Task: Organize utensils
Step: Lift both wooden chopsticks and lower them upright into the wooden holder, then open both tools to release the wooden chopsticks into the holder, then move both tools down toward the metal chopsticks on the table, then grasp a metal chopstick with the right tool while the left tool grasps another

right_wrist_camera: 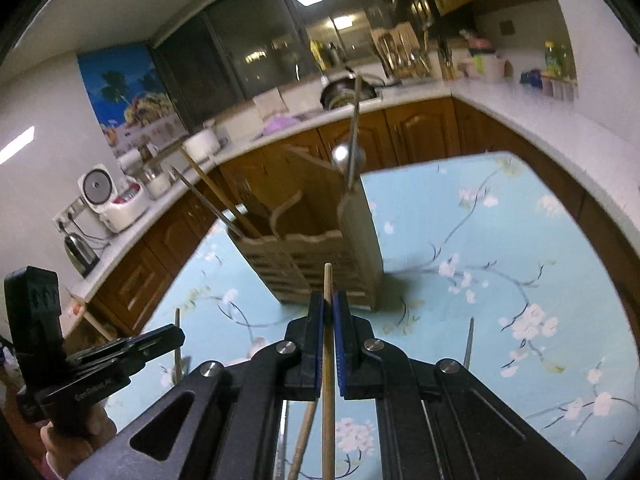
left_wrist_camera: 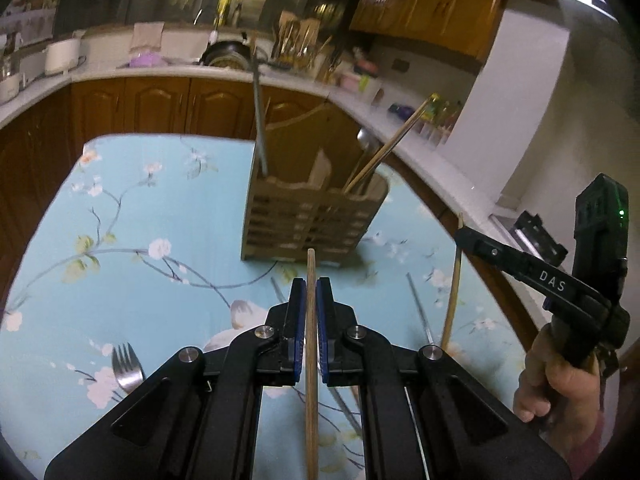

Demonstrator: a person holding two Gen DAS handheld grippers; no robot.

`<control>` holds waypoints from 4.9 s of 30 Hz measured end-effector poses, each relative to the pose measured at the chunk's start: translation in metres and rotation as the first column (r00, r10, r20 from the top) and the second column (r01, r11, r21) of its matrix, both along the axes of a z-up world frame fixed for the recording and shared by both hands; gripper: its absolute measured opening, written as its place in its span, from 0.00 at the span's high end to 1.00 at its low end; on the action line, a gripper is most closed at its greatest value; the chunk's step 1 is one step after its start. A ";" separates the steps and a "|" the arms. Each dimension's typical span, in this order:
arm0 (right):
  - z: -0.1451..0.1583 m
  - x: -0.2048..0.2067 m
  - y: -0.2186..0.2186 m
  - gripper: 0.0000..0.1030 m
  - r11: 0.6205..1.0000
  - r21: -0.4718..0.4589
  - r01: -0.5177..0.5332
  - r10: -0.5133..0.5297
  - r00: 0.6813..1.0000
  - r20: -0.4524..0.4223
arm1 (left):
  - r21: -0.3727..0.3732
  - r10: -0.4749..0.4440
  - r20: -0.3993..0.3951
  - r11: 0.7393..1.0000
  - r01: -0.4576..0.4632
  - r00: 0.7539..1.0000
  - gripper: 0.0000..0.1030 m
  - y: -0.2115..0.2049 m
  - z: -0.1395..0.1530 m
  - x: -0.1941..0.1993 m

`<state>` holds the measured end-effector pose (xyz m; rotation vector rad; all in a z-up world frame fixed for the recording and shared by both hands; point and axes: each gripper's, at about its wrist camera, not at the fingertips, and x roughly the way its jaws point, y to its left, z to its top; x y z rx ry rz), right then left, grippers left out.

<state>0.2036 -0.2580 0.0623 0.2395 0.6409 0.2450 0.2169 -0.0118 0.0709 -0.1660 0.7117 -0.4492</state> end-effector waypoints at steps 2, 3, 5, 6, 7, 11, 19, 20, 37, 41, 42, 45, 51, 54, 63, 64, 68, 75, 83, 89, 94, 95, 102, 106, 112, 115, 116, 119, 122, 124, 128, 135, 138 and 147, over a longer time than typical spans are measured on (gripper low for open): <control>0.010 -0.005 0.000 0.95 1.000 0.003 0.000 0.000 1.000 0.030 | -0.002 0.001 0.025 1.000 -0.001 1.000 0.96 0.003 0.010 -0.005; 0.016 -0.009 -0.001 0.95 1.000 0.004 -0.001 0.001 0.999 0.045 | -0.004 0.002 0.037 1.000 -0.002 0.999 0.96 0.003 0.014 -0.008; 0.028 -0.016 -0.001 0.95 1.000 0.004 -0.002 0.001 0.997 0.077 | -0.008 0.005 0.058 1.000 -0.004 0.998 0.96 0.006 0.023 -0.012; 0.033 -0.017 -0.001 0.95 1.000 0.003 -0.001 0.001 0.996 0.087 | -0.010 0.008 0.067 1.000 -0.007 0.998 0.96 0.007 0.026 -0.014; 0.037 -0.020 0.000 0.95 1.000 0.004 -0.001 0.001 0.995 0.098 | -0.012 0.010 0.078 1.000 -0.010 0.997 0.96 0.008 0.030 -0.015; 0.050 -0.024 0.000 0.95 1.000 0.006 0.001 -0.002 0.991 0.134 | -0.020 0.021 0.103 1.000 -0.019 0.994 0.96 0.013 0.041 -0.019; 0.061 -0.022 -0.004 0.95 1.000 0.013 0.016 -0.018 0.983 0.180 | -0.037 0.043 0.132 0.999 -0.038 0.990 0.96 0.016 0.055 -0.016; 0.063 -0.020 -0.005 0.95 1.000 0.015 0.018 -0.020 0.983 0.184 | -0.039 0.045 0.133 0.998 -0.040 0.990 0.96 0.017 0.055 -0.016; 0.102 0.015 -0.012 0.95 0.995 0.038 0.094 -0.101 0.943 0.317 | -0.061 0.107 0.314 0.994 -0.092 0.944 0.96 0.011 0.127 0.028; 0.117 0.032 -0.013 0.95 0.991 0.044 0.129 -0.137 0.922 0.363 | -0.066 0.144 0.379 0.989 -0.129 0.914 0.96 0.008 0.149 0.046; 0.121 0.036 -0.014 0.95 0.989 0.050 0.137 -0.146 0.915 0.376 | -0.065 0.154 0.396 0.988 -0.140 0.905 0.96 0.006 0.153 0.052; 0.127 0.049 -0.014 0.95 0.985 0.064 0.160 -0.172 0.898 0.405 | -0.061 0.174 0.435 0.985 -0.163 0.884 0.96 0.002 0.159 0.065; 0.119 0.075 -0.011 0.95 0.978 0.065 0.201 -0.209 0.880 0.427 | -0.032 0.205 0.482 0.976 -0.217 0.852 0.96 -0.014 0.146 0.093; 0.107 0.084 -0.009 0.95 0.976 0.065 0.206 -0.214 0.879 0.425 | -0.026 0.205 0.466 0.976 -0.218 0.861 0.96 -0.016 0.132 0.102; 0.069 0.084 -0.005 0.95 0.980 0.057 0.188 -0.195 0.899 0.392 | -0.026 0.220 0.373 0.974 -0.227 0.901 0.96 -0.016 0.075 0.103; 0.065 0.085 -0.006 0.95 0.981 0.055 0.188 -0.195 0.901 0.388 | -0.022 0.219 0.365 0.974 -0.227 0.905 0.96 -0.016 0.069 0.101; 0.050 0.086 -0.007 0.95 0.982 0.047 0.184 -0.189 0.920 0.343 | -0.014 0.222 0.318 0.973 -0.230 0.922 0.95 -0.014 0.051 0.098; 0.049 0.086 -0.007 0.95 0.984 0.017 0.180 -0.175 0.931 0.320 | -0.015 0.223 0.285 0.974 -0.228 0.932 0.95 -0.010 0.043 0.097; 0.049 0.087 -0.009 0.94 0.985 0.024 0.173 -0.172 0.937 0.304 | 0.000 0.208 0.262 0.977 -0.215 0.943 0.95 -0.013 0.049 0.106; 0.049 0.079 -0.007 0.64 0.987 0.047 0.155 -0.162 0.942 0.293 | -0.006 0.195 0.228 0.980 -0.199 0.954 0.82 -0.013 0.052 0.103; 0.057 0.059 -0.013 0.33 0.983 0.083 0.164 -0.182 0.930 0.319 | -0.025 0.196 0.241 0.980 -0.196 0.951 0.44 -0.010 0.057 0.078; 0.059 0.054 -0.016 0.27 0.982 0.091 0.168 -0.188 0.929 0.320 | -0.033 0.199 0.245 0.980 -0.197 0.949 0.41 -0.008 0.058 0.071; 0.050 0.013 -0.030 0.08 0.977 0.117 0.177 -0.205 0.930 0.306 | -0.061 0.248 0.213 0.969 -0.241 0.945 0.19 0.008 0.044 0.029; 0.030 -0.012 -0.044 0.07 0.970 0.149 0.191 -0.224 0.942 0.251 | -0.047 0.274 0.155 0.962 -0.270 0.949 0.16 0.015 0.019 0.012; -0.005 -0.048 -0.052 0.07 0.964 0.136 0.230 -0.251 0.953 0.171 | -0.034 0.296 0.031 0.955 -0.295 0.955 0.16 0.018 -0.025 -0.002; -0.020 -0.061 -0.054 0.07 0.965 0.106 0.241 -0.254 0.959 0.128 | -0.024 0.299 0.005 0.954 -0.299 0.954 0.16 0.018 -0.038 -0.010; -0.024 -0.065 -0.054 0.07 0.964 0.098 0.246 -0.256 0.959 0.121 | -0.017 0.297 -0.004 0.955 -0.297 0.955 0.16 0.018 -0.043 -0.012; -0.036 -0.076 -0.058 0.07 0.964 0.066 0.259 -0.264 0.960 0.092 | 0.008 0.295 -0.030 0.956 -0.295 0.955 0.16 0.015 -0.056 -0.018; -0.049 -0.084 -0.060 0.07 0.963 0.055 0.266 -0.269 0.961 0.069 | 0.019 0.289 -0.055 0.957 -0.288 0.956 0.16 0.013 -0.066 -0.022; -0.056 -0.087 -0.061 0.07 0.963 0.041 0.267 -0.269 0.962 0.052 | 0.033 0.288 -0.070 0.958 -0.286 0.955 0.16 0.011 -0.073 -0.024; -0.069 -0.088 -0.062 0.07 0.965 0.025 0.263 -0.263 0.965 0.015 | 0.057 0.277 -0.093 0.960 -0.273 0.956 0.16 0.006 -0.081 -0.024; -0.075 -0.082 -0.064 0.07 0.967 0.012 0.255 -0.255 0.967 0.001 | 0.095 0.253 -0.119 0.965 -0.243 0.960 0.16 -0.005 -0.090 -0.018; -0.077 -0.076 -0.063 0.07 0.968 0.005 0.252 -0.252 0.968 -0.009 | 0.106 0.244 -0.137 0.967 -0.231 0.960 0.17 -0.009 -0.094 -0.011; -0.085 -0.049 -0.063 0.08 0.970 -0.037 0.238 -0.240 0.969 -0.063 | 0.135 0.227 -0.164 0.969 -0.206 0.960 0.17 -0.021 -0.096 0.020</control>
